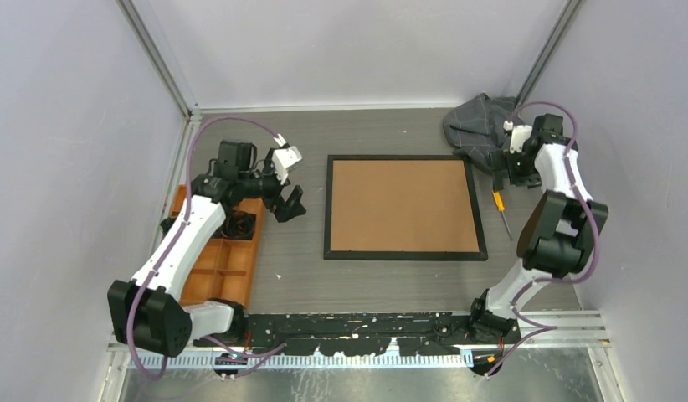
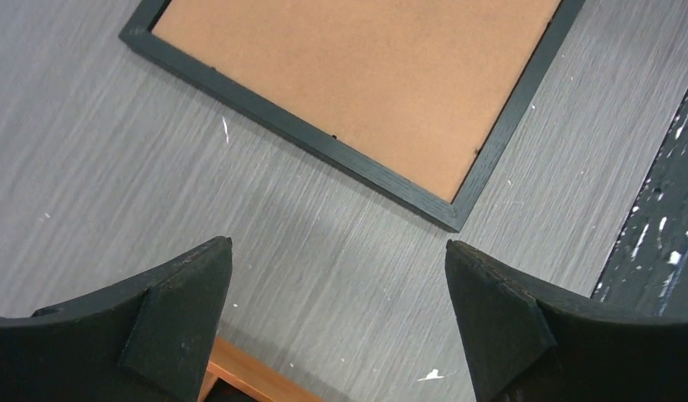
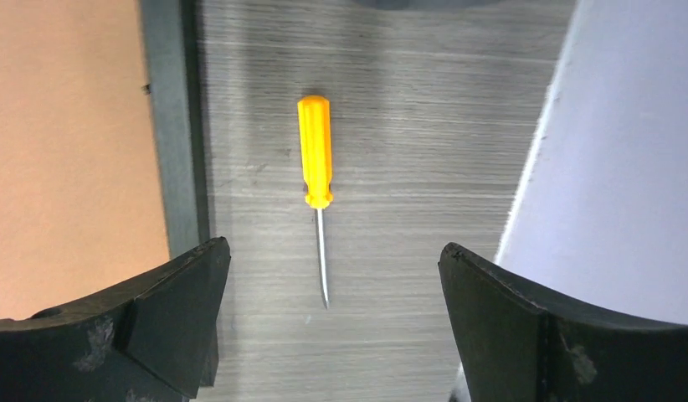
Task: Take the photo out of the frame
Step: Place the screwdriver at the center of the board, then turn over the photo frame at the center of the board.
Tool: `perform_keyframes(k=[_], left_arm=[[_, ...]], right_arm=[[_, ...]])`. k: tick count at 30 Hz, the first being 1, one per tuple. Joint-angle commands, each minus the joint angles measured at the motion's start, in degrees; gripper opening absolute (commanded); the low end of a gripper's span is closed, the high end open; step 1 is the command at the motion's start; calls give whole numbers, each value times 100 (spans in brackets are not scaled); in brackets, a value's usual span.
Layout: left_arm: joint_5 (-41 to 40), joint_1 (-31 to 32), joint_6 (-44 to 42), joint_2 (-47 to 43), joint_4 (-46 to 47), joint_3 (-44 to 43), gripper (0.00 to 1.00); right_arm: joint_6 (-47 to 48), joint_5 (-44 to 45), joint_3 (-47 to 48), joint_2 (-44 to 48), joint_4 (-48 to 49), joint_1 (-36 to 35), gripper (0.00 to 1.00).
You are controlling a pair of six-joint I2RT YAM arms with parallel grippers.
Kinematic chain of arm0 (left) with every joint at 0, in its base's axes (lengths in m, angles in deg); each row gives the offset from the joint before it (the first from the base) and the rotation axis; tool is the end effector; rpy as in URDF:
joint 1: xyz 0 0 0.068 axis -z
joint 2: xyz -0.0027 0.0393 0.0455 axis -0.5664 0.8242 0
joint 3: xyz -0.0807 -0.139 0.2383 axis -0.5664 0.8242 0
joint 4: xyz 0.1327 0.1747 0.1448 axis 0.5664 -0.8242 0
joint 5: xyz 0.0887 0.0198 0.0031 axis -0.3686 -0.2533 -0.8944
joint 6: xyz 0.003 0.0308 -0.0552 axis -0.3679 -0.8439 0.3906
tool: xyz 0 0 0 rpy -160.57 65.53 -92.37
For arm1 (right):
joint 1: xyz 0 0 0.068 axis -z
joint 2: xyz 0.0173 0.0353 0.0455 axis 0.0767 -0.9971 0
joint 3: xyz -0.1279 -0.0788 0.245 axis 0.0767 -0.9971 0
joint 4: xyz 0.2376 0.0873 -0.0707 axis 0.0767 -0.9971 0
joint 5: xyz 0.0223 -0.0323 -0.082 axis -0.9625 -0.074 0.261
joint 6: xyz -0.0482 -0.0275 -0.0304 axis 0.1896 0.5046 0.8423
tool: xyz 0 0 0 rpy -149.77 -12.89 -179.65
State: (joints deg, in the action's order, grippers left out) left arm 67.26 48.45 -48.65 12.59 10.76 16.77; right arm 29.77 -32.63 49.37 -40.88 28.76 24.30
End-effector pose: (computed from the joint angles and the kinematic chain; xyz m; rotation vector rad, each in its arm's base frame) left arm 0.2470 -0.0924 0.3222 1.0617 1.9750 -0.6633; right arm 0.3553 -0.1255 0.2387 -0.1446 2.7561 -0.1319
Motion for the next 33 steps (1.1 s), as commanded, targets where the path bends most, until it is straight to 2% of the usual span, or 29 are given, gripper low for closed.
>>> perform_keyframes(k=[1,6,8,13,16,21,27,30,33], left_arm=[[36,406,-1191,-480,-16,238,100],[-289,1276,-2470,-706,9,763,100],[-768,1822,-2766,-609,121,972,100],[-1978,2939,-3133,-46,938,1489,100],[-2170,3229,-3105,309,1352,1569,99],[-2369,3574,-3074,854,1504,1459,86],[-2659,3878,-2715,1432,1670,1416,78],[-2773,3919,-2536,1686,1678,1399,69],[-2837,3922,-2373,1814,1671,1369,58]], right_arm=[[586,-489,-361,1145,256,-127,100],[898,-1305,-634,2043,-162,-490,100],[1013,-1625,-823,2473,-340,-793,100],[1033,-1702,-1565,3395,-142,-1636,100],[853,-2004,-1926,3883,110,-1743,100],[591,-2098,-2133,4413,14,-1744,100],[331,-1938,-2445,5042,-75,-1744,100],[300,-1906,-2591,5444,-80,-1744,100],[630,-2040,-2579,5770,-494,-1744,100]])
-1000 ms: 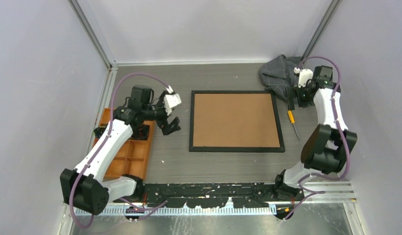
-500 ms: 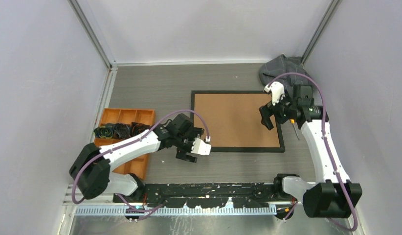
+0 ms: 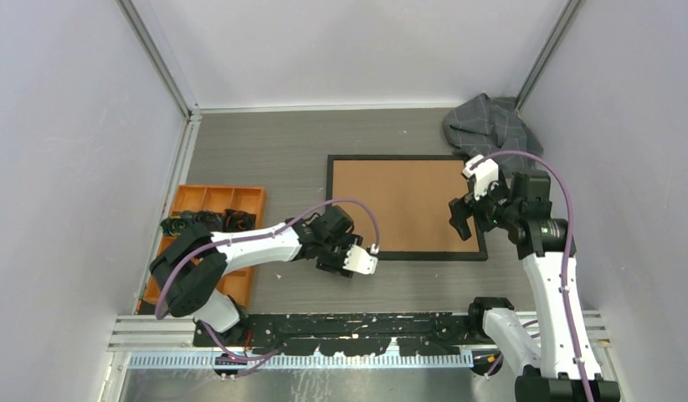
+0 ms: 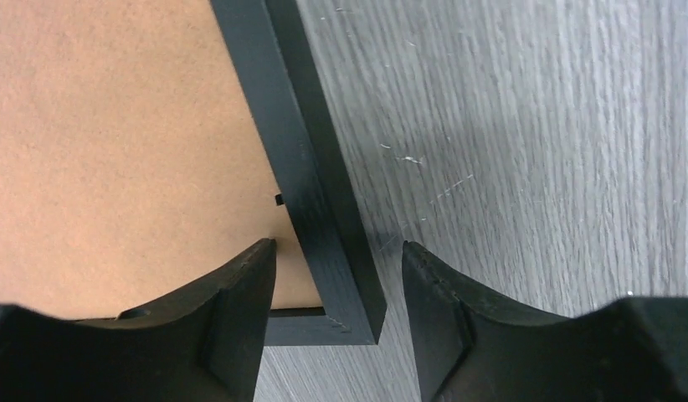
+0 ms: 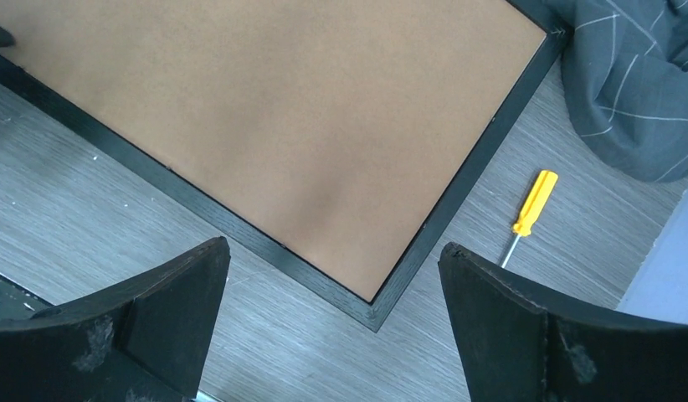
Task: Take the photo out of the frame
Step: Turn over the photo frame at the center of the board.
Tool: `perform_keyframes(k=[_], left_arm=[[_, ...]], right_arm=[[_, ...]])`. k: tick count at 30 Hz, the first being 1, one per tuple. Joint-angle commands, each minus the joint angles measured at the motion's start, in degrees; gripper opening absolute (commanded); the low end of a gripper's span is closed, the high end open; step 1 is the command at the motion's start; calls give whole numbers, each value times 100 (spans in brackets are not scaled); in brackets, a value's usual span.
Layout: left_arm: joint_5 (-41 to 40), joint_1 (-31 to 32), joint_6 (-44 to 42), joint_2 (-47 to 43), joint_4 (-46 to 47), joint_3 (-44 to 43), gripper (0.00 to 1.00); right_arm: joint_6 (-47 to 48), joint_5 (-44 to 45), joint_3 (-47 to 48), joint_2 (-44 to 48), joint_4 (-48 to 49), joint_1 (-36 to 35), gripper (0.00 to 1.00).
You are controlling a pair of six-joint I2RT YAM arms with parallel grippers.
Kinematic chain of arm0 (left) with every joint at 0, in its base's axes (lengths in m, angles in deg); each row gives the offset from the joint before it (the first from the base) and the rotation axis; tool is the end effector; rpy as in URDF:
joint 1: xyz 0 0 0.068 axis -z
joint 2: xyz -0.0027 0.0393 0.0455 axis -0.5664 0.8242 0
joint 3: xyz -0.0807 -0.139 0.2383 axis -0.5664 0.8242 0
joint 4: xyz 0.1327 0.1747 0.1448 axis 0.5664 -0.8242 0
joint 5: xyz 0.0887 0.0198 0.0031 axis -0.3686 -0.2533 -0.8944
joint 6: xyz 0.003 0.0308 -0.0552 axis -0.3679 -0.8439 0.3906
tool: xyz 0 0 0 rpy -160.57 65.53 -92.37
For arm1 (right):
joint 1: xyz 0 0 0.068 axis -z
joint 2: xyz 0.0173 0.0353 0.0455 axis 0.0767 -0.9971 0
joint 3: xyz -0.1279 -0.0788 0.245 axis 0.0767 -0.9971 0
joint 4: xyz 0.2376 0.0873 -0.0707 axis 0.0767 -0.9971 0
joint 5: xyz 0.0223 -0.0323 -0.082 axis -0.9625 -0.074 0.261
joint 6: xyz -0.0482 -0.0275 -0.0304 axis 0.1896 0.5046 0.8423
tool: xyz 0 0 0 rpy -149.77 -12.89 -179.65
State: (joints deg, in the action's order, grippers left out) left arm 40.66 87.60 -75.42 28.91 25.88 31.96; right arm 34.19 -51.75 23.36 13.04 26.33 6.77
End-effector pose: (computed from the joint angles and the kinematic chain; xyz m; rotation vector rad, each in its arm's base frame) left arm 0.1687 -0.2409 0.1738 2.1467 1.5270 -0.2652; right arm 0.1610 0.0120 0.3295 -0.7193 2.1298 0.1555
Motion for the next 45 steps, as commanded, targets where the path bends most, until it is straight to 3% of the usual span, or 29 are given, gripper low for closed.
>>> perform_keyframes(k=[1,8,12,13,17,20,28,35,45], left_arm=[[-196,7,334,222,162,-151,55],[-107,7,650,548,-181,-330,29],[118,7,868,786,-473,-482,3],[93,14,883,838,-527,-502,1],[83,15,1004,852,-608,-554,0],[5,16,1156,860,-604,-557,0],[-425,16,1436,771,-401,-566,0],[-183,16,1479,459,-603,-739,0],[-54,16,1458,70,-803,-979,0]], right_arm=[[385,-177,54,405,-408,9,100],[2898,-349,-150,422,-2085,9,100],[3410,-317,-488,398,-2146,-8,100],[3429,-359,-555,386,-2113,-21,100],[3332,-672,-788,379,-1794,-48,100],[3118,-641,-1226,356,-955,-93,100],[3794,-101,-2576,198,969,-540,100],[3915,521,-3190,102,2355,-1094,100],[4215,1221,-3651,-62,3083,-2135,100]])
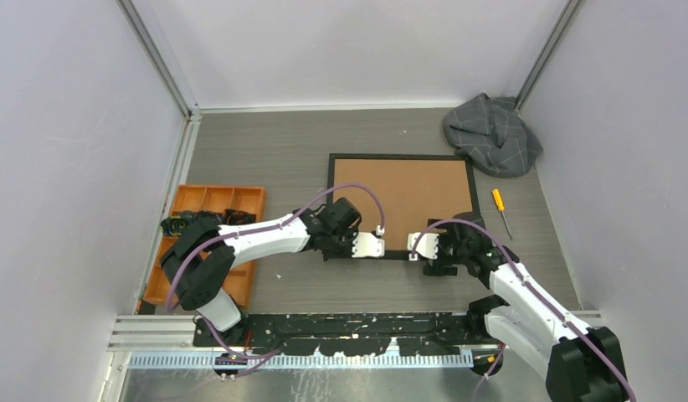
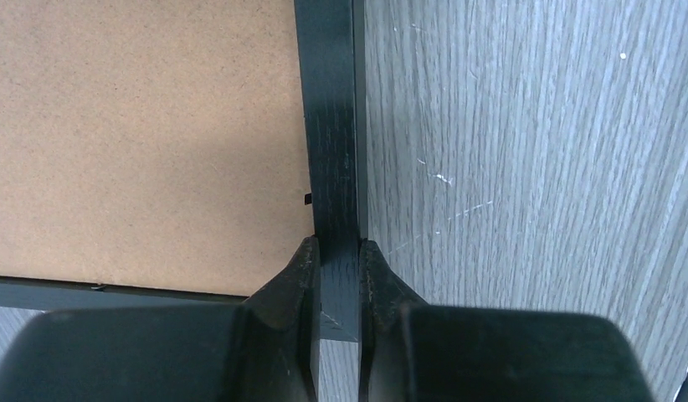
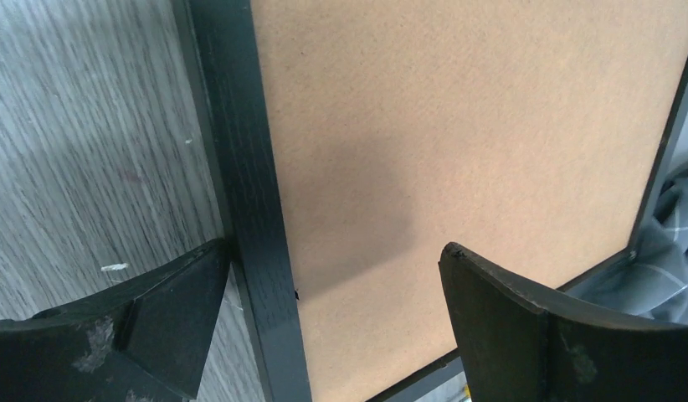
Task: Take the photo out of the frame
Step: Turn over the photo frame at the center of the board.
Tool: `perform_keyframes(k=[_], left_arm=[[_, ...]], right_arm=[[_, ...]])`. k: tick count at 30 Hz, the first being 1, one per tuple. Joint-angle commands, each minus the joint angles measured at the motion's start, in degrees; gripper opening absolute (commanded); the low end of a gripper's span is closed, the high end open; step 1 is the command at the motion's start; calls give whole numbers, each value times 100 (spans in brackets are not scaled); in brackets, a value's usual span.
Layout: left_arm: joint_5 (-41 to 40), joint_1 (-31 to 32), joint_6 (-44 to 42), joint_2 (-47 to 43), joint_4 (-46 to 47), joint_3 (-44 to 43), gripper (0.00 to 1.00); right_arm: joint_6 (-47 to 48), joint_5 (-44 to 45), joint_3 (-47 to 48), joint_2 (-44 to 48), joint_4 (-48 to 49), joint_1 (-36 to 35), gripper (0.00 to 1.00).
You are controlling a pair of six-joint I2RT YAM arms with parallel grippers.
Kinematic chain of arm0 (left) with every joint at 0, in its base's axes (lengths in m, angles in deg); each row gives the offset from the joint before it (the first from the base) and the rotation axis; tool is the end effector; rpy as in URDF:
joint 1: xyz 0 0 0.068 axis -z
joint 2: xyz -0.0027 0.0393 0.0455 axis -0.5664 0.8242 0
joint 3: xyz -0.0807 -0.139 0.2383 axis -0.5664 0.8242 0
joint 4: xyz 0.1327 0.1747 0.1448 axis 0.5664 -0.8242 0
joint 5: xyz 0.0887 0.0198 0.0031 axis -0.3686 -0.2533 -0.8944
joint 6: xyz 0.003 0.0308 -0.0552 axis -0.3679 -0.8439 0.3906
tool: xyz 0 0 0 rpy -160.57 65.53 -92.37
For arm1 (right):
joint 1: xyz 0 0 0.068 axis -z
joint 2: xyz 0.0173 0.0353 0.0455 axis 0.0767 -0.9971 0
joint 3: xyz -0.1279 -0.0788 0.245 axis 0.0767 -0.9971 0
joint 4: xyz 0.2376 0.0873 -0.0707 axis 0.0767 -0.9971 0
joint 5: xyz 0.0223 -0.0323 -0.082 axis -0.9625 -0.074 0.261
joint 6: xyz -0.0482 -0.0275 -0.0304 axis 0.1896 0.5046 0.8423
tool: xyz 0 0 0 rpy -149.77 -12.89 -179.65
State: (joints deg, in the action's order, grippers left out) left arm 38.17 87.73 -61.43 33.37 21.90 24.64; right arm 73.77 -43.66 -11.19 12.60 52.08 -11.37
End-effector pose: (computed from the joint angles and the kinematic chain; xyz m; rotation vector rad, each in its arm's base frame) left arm 0.1848 -0.2602 0.1840 1.9642 1.8138 -0.2889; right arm 0.1474 0.0542 0.1638 -1.7233 1.7218 -0.1062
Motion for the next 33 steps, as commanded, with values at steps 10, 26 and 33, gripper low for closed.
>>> perform_keyframes(k=[10,26,33], left_arm=[[227,-6,183,-538,-436,-470,0],[823,-297,274,-805,-709,-807,0],[1174,-432,340,-835,-875,-883,0]], right_arm=[[337,540,-147,-25,47,-1033,100],[869,1186,-1053,-262,2146,-1361,96],[826,1577,-1027,-234,2484,-1769,48]])
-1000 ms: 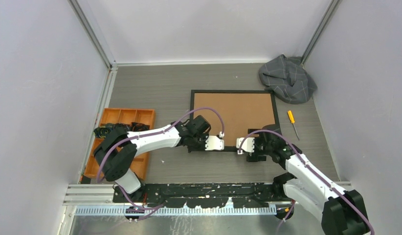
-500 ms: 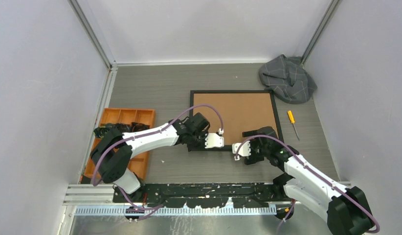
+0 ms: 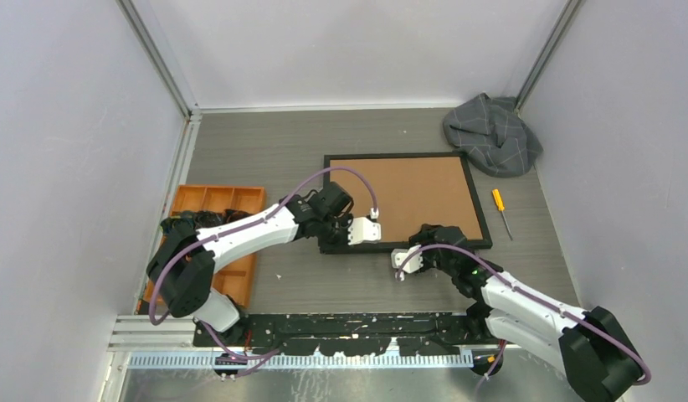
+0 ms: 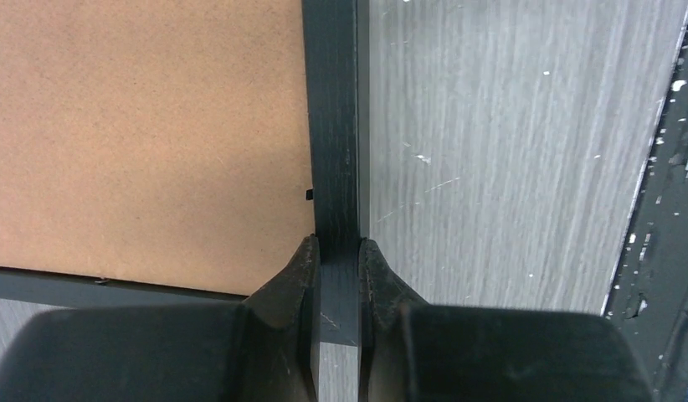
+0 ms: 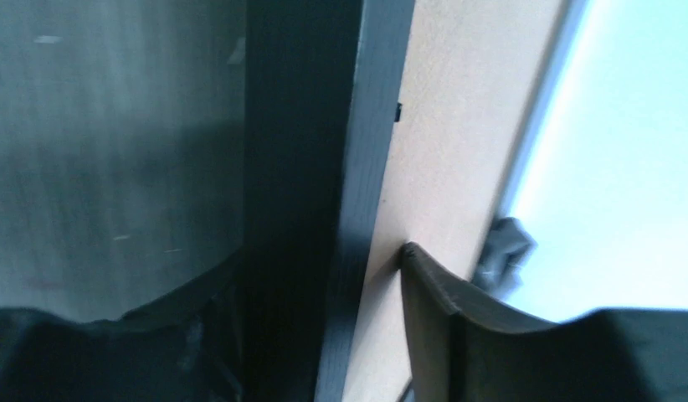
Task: Take the photo out of the frame
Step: Turn over the photo frame at the center of the board.
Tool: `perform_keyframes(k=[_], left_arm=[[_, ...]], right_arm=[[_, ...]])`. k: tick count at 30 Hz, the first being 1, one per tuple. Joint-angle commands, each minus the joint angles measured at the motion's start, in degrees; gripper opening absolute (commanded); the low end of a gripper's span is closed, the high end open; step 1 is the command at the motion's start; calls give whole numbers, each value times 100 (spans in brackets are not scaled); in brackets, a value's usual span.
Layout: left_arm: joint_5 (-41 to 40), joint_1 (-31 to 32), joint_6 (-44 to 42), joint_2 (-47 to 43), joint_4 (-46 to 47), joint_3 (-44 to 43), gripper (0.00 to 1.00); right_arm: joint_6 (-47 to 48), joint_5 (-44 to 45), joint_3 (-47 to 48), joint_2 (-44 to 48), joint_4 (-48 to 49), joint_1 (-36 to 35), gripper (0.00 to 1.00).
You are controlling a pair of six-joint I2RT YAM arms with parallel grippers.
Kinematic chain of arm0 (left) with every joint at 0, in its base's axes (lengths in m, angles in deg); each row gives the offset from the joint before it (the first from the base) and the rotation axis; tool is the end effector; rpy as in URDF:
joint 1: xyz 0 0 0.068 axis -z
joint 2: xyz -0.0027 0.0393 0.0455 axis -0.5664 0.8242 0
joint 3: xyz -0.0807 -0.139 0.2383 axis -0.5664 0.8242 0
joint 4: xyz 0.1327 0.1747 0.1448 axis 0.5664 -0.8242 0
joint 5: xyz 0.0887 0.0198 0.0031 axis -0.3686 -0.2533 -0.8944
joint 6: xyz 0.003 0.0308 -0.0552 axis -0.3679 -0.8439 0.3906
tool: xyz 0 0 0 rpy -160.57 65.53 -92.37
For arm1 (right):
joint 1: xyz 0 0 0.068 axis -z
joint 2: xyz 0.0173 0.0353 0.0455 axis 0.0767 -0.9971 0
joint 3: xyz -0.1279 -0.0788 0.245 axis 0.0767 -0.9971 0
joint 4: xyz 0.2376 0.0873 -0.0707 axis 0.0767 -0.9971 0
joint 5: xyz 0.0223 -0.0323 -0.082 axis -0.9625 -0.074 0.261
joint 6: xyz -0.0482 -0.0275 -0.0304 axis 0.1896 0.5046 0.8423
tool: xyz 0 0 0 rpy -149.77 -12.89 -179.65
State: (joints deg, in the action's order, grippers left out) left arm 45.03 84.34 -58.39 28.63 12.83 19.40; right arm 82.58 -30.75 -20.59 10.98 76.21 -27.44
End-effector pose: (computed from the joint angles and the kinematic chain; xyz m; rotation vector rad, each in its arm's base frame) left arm 0.1903 -0.2462 0.2278 1.8750 1.8766 -0.4468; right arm 0.1407 0.0889 0.1418 -1.8701 1.2945 -0.4030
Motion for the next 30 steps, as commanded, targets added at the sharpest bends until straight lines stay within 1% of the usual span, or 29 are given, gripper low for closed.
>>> perform_keyframes(k=[1,2,4,5,7,9,11,12,13,16,18,21,23,27,30], left_arm=[[525,-136,63,-381,32,-371,0],[555,-190,93,-417,41,-386,0],[598,-305,129,-509,13,-442,1],[613,-372,117,-588,-4,-477,3],[587,-497,104,-773,-47,-540,17],[492,-642,93,-1033,-85,-680,34],[376,-814,136,-1380,-29,-806,49],[281,-904,157,-1536,19,-897,56],[135,-981,203,-1648,10,-1062,59],[-395,-1220,391,-1814,21,-1563,64],[-983,-1318,607,-1885,227,-1811,70],[-1683,-1513,1107,-1871,272,-2257,79],[-1843,-1699,1418,-1886,207,-2496,85],[-2075,-1916,1684,-1965,166,-2771,87],[-2082,-1996,1882,-2002,221,-2798,88]], right_arm=[[-59,385,-57,-69,72,-202,37],[-68,447,-26,-45,76,-237,31],[-89,515,33,4,81,-301,29],[-114,589,83,24,99,-335,28],[-238,658,185,65,119,-400,25],[-472,738,515,69,-34,-450,21],[-793,738,984,4,-538,-501,20],[-976,734,1270,-60,-766,-513,17],[-1155,714,1542,-126,-1000,-530,15],[-1777,578,2454,-377,-1686,-551,12],[-2202,425,3104,-572,-2204,-550,12],[-2822,238,4120,-978,-3030,-550,12],[-3348,229,4708,-1278,-3428,-551,11],[-4323,-44,5826,-1749,-4032,-530,3],[-4977,-323,6520,-1988,-4372,-439,1]])
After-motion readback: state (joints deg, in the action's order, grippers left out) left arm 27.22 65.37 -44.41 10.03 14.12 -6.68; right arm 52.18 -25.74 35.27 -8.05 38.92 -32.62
